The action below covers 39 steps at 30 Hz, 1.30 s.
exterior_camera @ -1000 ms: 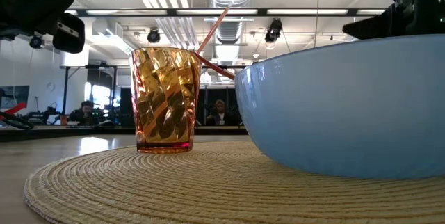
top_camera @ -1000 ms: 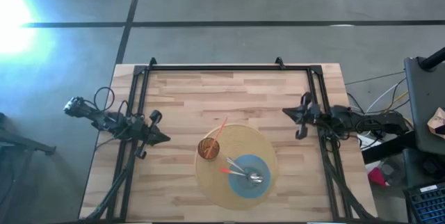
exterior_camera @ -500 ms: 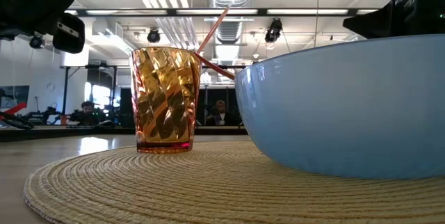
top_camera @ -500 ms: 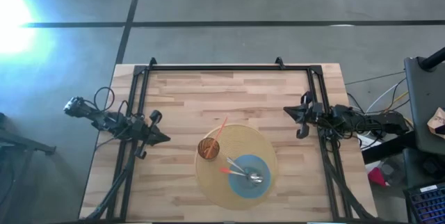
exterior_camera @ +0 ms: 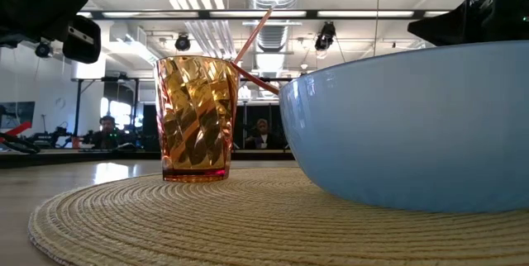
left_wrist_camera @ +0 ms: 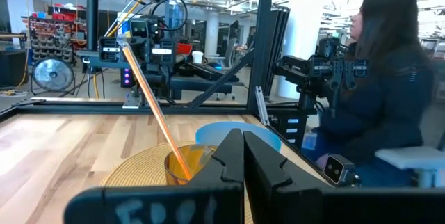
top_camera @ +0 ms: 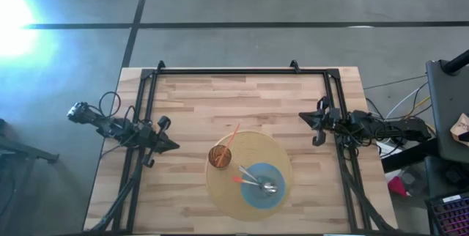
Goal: Pick & Place Utensil
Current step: Return to Home Position
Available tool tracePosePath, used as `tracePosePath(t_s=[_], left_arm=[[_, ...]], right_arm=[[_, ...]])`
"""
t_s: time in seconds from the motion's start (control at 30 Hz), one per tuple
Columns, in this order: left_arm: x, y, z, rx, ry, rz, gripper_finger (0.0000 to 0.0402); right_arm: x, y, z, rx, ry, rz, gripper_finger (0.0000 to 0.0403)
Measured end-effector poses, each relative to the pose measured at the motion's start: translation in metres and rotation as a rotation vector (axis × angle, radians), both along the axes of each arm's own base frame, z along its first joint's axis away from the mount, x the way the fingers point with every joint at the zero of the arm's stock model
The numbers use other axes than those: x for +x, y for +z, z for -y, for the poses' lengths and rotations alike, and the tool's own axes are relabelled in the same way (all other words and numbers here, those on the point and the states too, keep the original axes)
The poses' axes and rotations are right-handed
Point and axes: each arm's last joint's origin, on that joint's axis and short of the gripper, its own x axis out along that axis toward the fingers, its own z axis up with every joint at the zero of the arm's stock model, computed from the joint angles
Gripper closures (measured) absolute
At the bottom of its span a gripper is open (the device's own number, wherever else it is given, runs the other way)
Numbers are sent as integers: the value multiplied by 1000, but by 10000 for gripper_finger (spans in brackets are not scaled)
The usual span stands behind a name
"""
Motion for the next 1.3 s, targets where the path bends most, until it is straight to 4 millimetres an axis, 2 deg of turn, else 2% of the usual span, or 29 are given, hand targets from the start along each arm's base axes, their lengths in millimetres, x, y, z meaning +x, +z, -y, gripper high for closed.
tracePosePath(t_s=[1.3], left_arm=[[0, 0, 0, 0, 0, 0, 401]], right_arm=[[0, 0, 0, -1, 0, 1, 394]])
